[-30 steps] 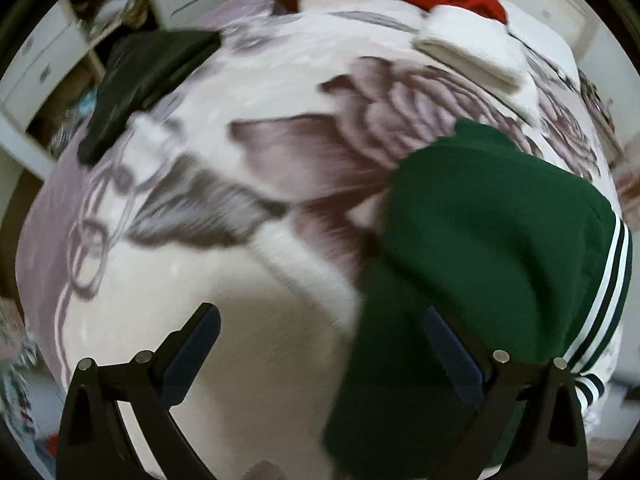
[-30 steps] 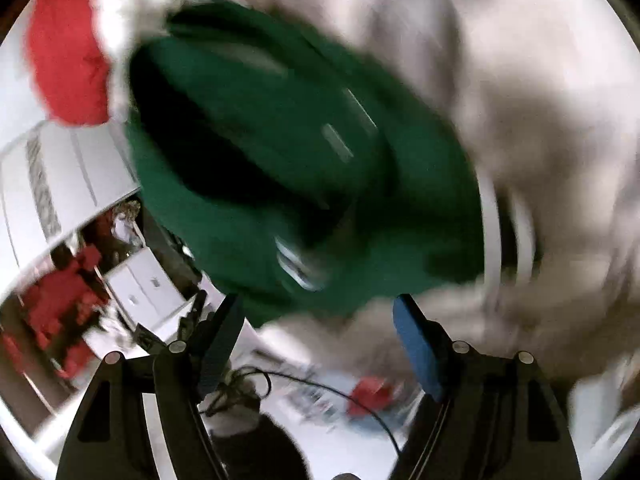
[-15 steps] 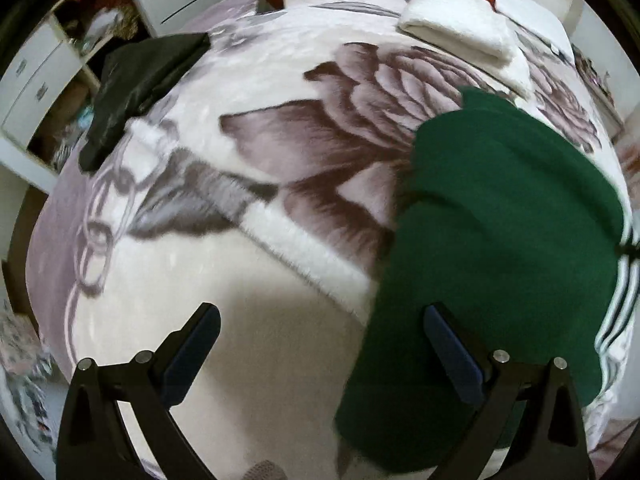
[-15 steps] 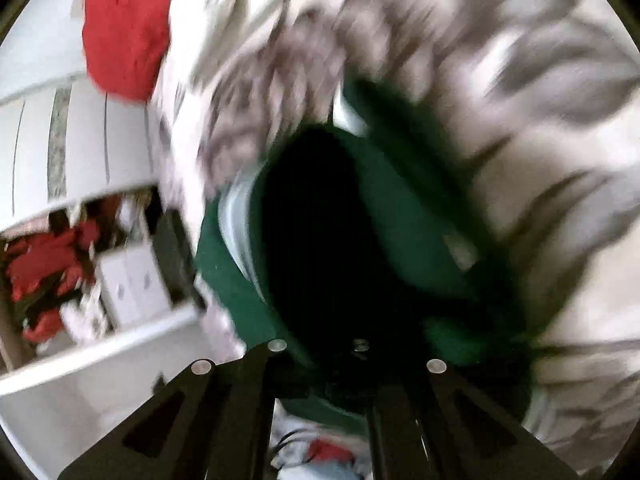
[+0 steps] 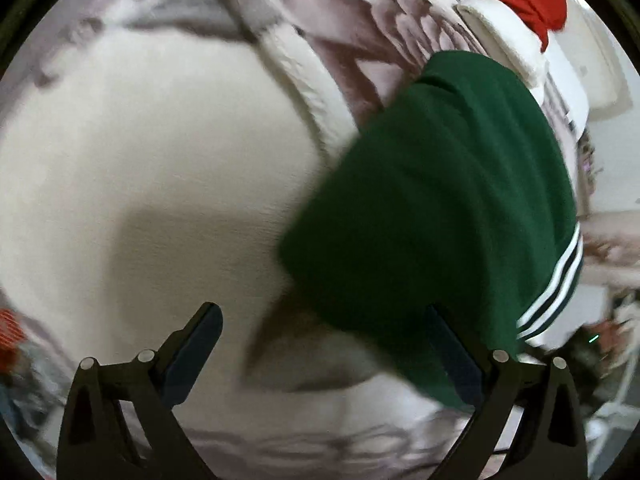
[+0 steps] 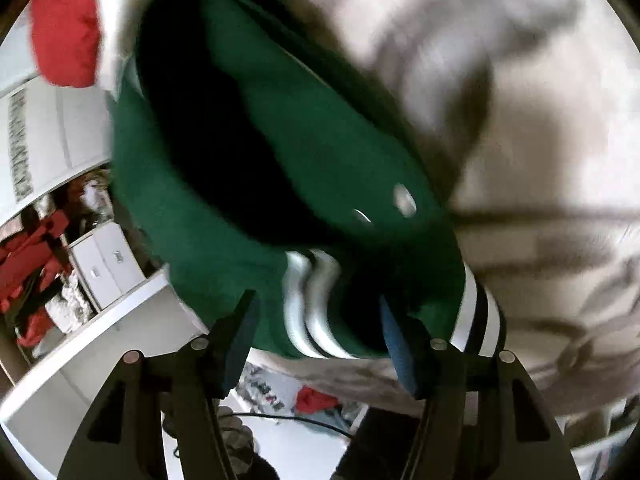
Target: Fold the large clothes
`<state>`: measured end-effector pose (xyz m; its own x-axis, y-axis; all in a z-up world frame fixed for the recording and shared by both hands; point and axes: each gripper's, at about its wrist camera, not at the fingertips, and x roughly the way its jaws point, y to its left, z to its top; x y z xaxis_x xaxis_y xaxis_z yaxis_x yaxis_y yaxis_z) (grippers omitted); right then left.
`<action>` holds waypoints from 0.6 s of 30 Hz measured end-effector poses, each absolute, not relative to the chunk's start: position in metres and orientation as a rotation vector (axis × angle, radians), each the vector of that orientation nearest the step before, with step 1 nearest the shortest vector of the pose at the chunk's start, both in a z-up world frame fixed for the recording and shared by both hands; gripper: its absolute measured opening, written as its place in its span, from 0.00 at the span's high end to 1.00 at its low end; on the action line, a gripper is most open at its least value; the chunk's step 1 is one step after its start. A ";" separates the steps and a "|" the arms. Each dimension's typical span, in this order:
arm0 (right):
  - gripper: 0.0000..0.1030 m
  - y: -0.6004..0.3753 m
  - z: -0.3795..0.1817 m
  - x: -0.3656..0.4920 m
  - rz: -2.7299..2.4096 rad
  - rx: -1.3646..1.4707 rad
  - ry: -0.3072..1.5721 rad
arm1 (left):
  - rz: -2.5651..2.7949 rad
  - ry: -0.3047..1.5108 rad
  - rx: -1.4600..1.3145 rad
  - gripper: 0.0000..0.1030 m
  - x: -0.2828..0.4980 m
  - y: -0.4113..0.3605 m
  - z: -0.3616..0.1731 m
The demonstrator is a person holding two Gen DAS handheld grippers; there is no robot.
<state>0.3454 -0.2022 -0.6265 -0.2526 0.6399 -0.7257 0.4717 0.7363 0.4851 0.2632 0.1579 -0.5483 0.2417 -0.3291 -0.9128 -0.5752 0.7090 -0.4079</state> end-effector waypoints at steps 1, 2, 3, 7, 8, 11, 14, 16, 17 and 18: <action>0.39 -0.197 -0.633 0.343 0.196 0.878 1.890 | 0.189 1.351 -0.862 0.13 0.268 0.156 -0.553; 0.39 -0.196 -0.638 0.341 0.188 0.907 1.873 | 0.179 1.345 -0.903 0.18 0.274 0.154 -0.559; 0.39 -0.194 -0.641 0.341 0.175 0.932 1.855 | 0.175 1.336 -0.934 0.31 0.277 0.154 -0.562; 0.77 -0.204 -0.639 0.333 0.166 0.921 1.801 | 0.218 1.298 -0.932 0.69 0.284 0.149 -0.558; 0.86 -0.203 -0.636 0.330 0.170 0.895 1.801 | 0.218 1.288 -0.908 0.72 0.282 0.147 -0.551; 0.97 -0.196 -0.614 0.319 0.137 0.863 1.746 | 0.142 1.238 -0.845 0.90 0.272 0.138 -0.514; 0.97 -0.192 -0.570 0.306 0.161 0.848 1.688 | 0.101 1.225 -0.802 0.90 0.265 0.136 -0.497; 0.98 -0.205 -0.551 0.293 0.166 0.859 1.672 | 0.107 1.250 -0.793 0.90 0.264 0.136 -0.509; 0.98 -0.210 -0.545 0.287 0.167 0.858 1.678 | 0.120 1.282 -0.782 0.90 0.264 0.136 -0.524; 0.98 -0.210 -0.548 0.279 0.161 0.844 1.698 | 0.128 1.307 -0.777 0.89 0.266 0.135 -0.538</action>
<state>0.2787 -0.2096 -0.5479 -0.0653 0.6048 -0.7937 0.4446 0.7297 0.5194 0.2662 0.1353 -0.5384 0.2928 -0.3328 -0.8964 -0.4998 0.7459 -0.4402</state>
